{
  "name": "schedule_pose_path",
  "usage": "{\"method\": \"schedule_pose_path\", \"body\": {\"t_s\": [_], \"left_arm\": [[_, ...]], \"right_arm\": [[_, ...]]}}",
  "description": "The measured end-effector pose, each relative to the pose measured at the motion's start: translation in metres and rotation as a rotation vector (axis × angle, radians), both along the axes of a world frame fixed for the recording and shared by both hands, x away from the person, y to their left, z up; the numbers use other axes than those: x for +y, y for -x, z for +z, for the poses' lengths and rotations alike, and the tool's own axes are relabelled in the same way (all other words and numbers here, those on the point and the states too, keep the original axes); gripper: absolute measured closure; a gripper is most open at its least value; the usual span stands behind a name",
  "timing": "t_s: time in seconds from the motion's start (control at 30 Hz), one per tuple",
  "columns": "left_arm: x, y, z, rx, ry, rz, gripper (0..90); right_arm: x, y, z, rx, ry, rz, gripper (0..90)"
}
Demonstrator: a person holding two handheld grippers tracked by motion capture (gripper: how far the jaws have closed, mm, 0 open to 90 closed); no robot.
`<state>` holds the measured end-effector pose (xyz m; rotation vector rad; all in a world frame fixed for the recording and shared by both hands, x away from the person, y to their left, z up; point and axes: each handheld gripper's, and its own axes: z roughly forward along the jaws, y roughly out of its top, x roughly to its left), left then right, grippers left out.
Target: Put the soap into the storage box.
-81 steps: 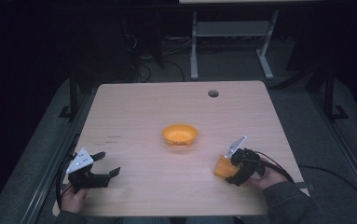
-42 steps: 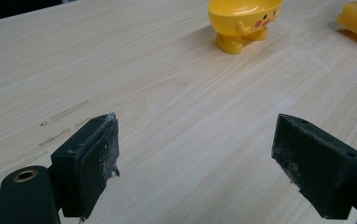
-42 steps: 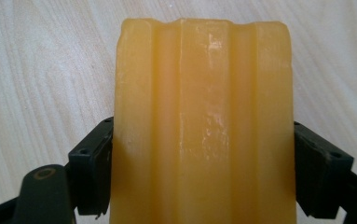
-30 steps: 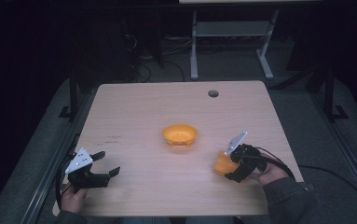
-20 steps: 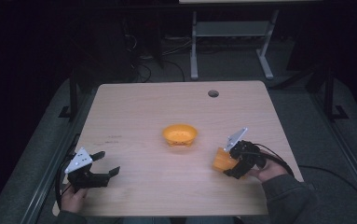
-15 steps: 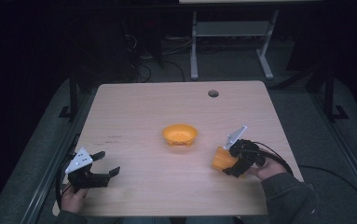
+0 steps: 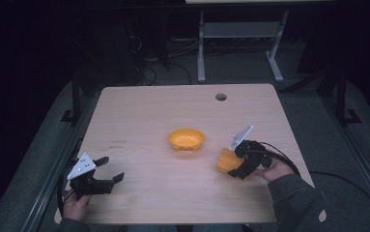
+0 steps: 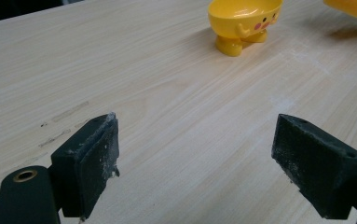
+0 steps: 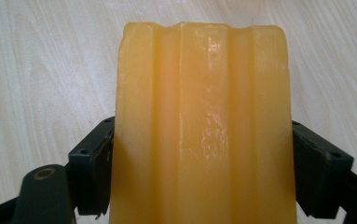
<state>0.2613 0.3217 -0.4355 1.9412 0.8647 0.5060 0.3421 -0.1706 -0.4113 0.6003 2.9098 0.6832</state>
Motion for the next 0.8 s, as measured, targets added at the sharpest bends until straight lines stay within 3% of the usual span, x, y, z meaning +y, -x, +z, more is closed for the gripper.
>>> {"method": "schedule_pose_path", "body": {"t_s": [0.8], "left_arm": [[0.001, 0.000, 0.000, -0.002, 0.007, 0.004, 14.3]], "right_arm": [[0.016, -0.017, 0.017, -0.018, -0.003, 0.036, 20.7]]}}
